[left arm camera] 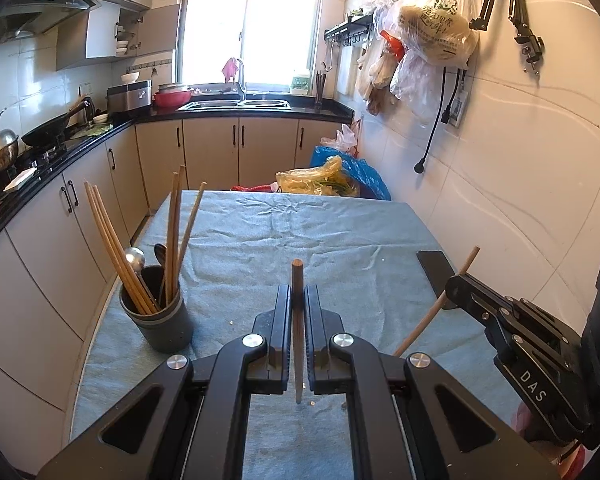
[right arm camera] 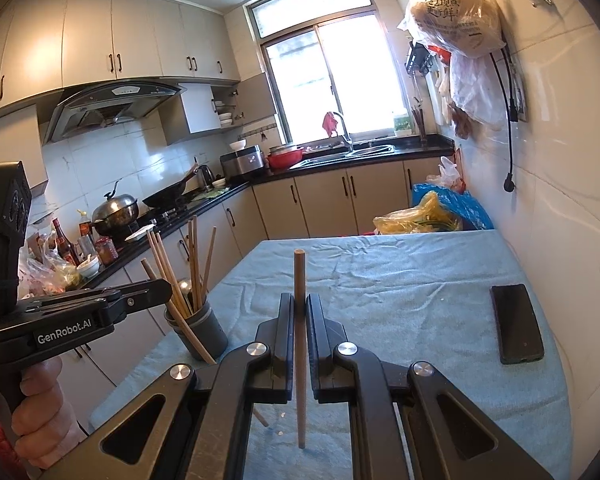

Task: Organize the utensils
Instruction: 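Carry both upright chopsticks over the dark holder cup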

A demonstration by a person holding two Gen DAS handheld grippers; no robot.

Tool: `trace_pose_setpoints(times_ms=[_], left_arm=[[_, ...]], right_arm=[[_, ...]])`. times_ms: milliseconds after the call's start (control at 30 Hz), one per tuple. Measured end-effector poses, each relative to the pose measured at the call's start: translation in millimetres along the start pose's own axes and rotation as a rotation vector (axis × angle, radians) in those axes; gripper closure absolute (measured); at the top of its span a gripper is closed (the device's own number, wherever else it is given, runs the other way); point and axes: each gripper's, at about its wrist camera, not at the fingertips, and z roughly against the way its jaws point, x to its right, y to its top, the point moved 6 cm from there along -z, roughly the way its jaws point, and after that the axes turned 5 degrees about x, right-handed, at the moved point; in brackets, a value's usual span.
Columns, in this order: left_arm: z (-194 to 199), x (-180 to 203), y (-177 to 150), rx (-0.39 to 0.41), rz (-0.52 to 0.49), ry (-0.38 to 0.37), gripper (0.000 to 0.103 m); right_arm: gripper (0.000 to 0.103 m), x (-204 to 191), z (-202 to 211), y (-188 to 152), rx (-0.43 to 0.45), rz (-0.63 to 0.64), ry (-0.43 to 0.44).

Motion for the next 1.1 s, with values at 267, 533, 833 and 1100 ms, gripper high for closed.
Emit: trace_pose_setpoints(times_ms=[267,533,833,1100], left_arm=[[21.0,-16.2,11.4,0.007,0.01,0.002,0.097],[46.5,-49.7,27.0,0.017,0.016,0.045,0.097],[79.8,-86.3,59.1,0.084,0.016,0.098,0.097],[90.6,-106.5,99.6,0.16,-0.008,0.146,0.097]], right_arm=[[0.096,-15.3,-4.1,15.2,-0.004,0.001,0.059],[0.096,-45.0,-14.9,36.8,-0.023,0.002,0.15],[0.096,-92.2,-24.3,73.9,0.004,0.05,0.228],[0.096,-144.2,-48.9,114.8,0.052,0.102,0.269]])
